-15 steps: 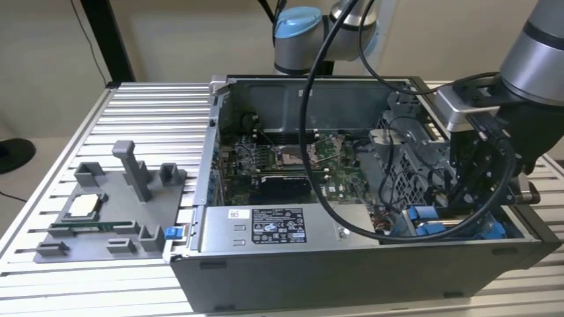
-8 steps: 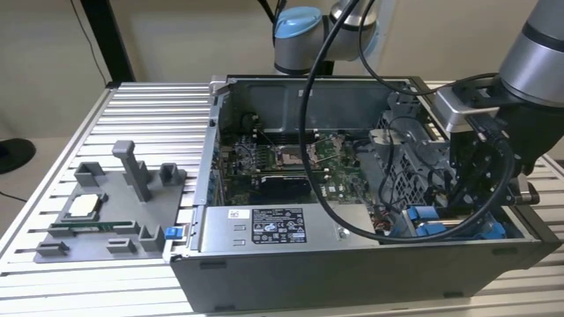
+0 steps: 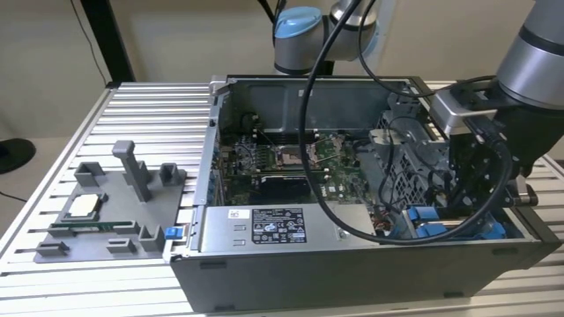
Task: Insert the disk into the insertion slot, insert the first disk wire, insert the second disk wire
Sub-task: 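Insert the second disk wire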
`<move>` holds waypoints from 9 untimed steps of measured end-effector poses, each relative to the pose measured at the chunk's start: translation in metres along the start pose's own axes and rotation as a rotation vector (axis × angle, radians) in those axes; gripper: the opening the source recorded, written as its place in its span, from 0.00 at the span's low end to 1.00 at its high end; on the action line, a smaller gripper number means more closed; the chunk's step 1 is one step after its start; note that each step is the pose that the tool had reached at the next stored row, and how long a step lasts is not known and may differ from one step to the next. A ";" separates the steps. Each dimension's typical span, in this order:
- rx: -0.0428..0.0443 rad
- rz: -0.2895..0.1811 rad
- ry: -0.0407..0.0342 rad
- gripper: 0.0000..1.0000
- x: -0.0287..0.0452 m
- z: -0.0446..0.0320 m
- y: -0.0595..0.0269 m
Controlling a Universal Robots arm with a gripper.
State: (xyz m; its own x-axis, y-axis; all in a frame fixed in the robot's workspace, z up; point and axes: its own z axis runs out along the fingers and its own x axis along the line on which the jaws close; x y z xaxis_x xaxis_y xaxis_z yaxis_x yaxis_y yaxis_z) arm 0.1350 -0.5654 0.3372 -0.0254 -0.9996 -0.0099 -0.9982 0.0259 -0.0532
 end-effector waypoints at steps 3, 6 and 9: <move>0.0011 0.000 0.0023 0.00 0.0000 0.0032 0.0002; 0.0025 0.000 0.0035 0.00 -0.0001 0.0052 0.0002; 0.0029 0.000 0.0053 0.00 -0.0003 0.0044 0.0002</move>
State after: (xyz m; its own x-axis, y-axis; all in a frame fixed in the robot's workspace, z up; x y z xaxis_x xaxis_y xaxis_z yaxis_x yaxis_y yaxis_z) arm 0.1351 -0.5650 0.3328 -0.0253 -0.9997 -0.0046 -0.9981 0.0255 -0.0561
